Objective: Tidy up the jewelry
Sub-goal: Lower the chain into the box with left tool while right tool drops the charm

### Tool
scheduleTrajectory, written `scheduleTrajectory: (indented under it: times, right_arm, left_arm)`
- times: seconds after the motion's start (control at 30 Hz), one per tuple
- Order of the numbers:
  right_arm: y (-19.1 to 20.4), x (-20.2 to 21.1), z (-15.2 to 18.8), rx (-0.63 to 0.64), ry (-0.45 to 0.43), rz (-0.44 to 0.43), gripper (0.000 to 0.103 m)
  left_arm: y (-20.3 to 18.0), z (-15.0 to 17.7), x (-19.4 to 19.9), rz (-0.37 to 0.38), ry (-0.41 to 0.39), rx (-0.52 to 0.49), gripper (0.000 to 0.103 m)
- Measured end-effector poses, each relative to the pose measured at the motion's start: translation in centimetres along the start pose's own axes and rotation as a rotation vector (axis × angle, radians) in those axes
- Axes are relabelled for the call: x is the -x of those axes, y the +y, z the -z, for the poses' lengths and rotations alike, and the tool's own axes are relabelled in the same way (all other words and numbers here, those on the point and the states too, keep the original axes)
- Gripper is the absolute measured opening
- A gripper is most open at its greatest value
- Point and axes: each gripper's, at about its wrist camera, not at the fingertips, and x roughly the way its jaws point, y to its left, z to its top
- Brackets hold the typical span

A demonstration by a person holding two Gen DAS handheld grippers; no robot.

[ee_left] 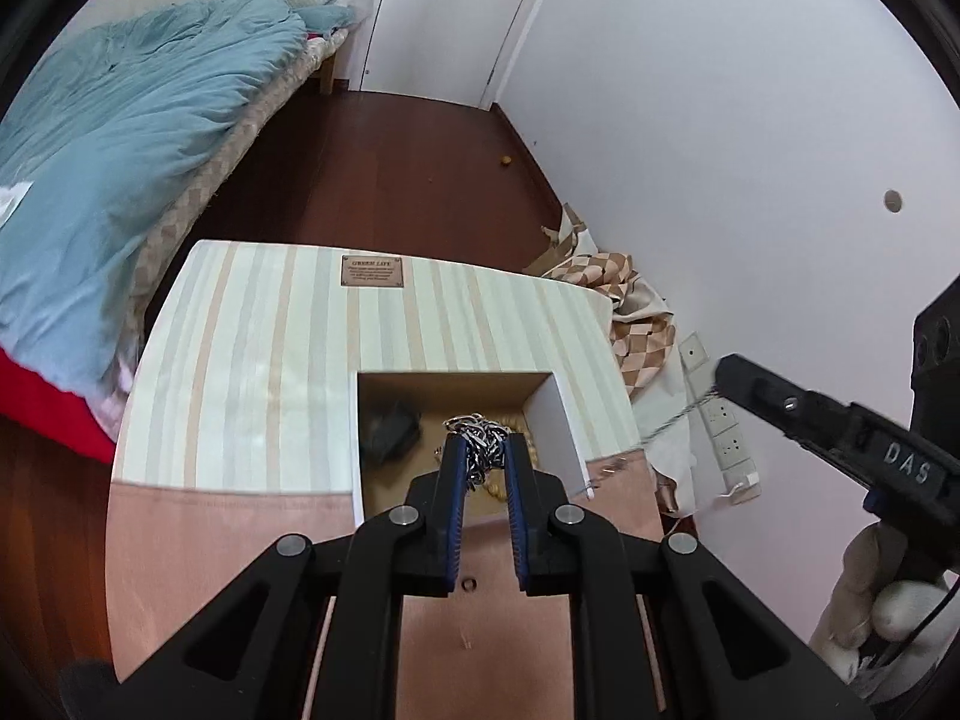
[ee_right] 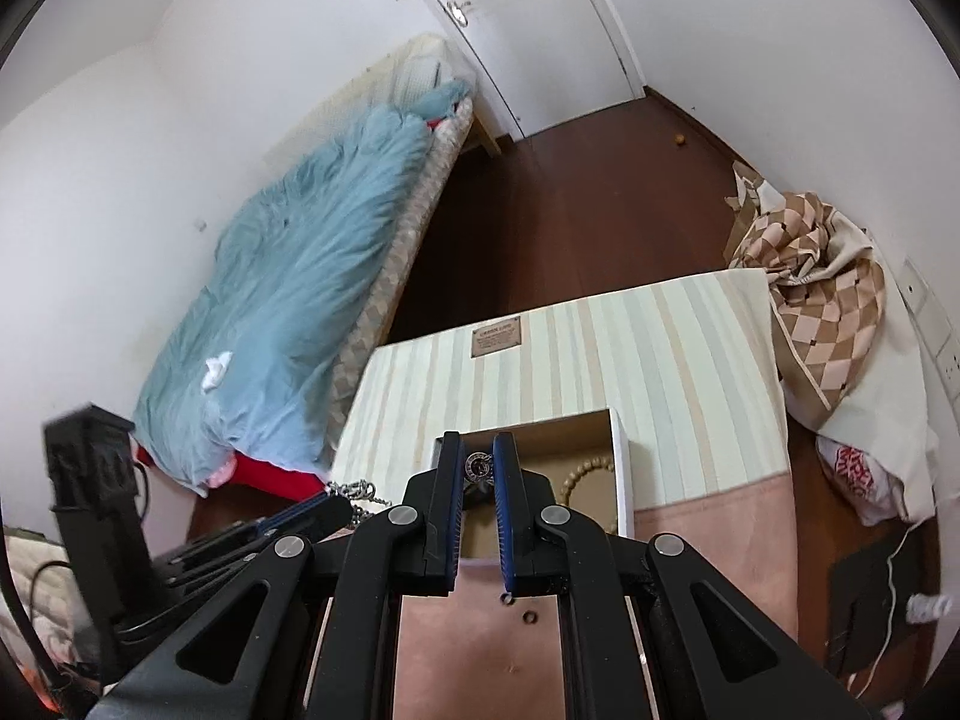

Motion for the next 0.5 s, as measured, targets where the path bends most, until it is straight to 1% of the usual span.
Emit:
scheduleTrajectory:
  times: [0.13, 0.2, 0.23, 0.33, 0.4, 0.43, 0.47, 0.5]
  right_arm:
    - [-0.3, -4.6, -0.8, 0.025, 0.098, 0.044, 0.010]
    - [-0.7, -6.7, -0.8, 0.031, 0.141, 0.064, 0.010]
    - [-1.0, -7.7, -0.7, 0.030, 0.156, 0.077, 0.010]
    - [-1.8, -9.8, -0.8, 0.030, 0.200, 0.101, 0.010]
    - [-2.4, -11.4, -0.9, 0.016, 0.251, 0.091, 0.010]
    - [-2.7, -11.8, -1.0, 0.005, 0.261, 0.091, 0.011]
    - [-3.1, -12.4, -1.1, -0.010, 0.278, 0.088, 0.011]
    - [-3.4, -13.0, -1.1, -0.021, 0.310, 0.072, 0.011]
  left_arm:
    - [0.7, -0.6, -3.5, -0.004, 0.090, 0.008, 0.010]
    - [1.2, -0.4, -5.3, -0.028, 0.130, 0.021, 0.010]
    - [1.4, -0.4, -6.4, -0.037, 0.162, 0.020, 0.010]
    - [2.1, -0.3, -8.1, -0.083, 0.212, 0.046, 0.011]
    - [2.4, -0.2, -8.7, -0.117, 0.232, 0.053, 0.015]
    - [2.5, -0.2, -8.8, -0.133, 0.232, 0.052, 0.030]
    - [2.6, -0.2, -8.8, -0.151, 0.227, 0.052, 0.057]
    - [2.8, -0.3, -8.7, -0.171, 0.212, 0.056, 0.071]
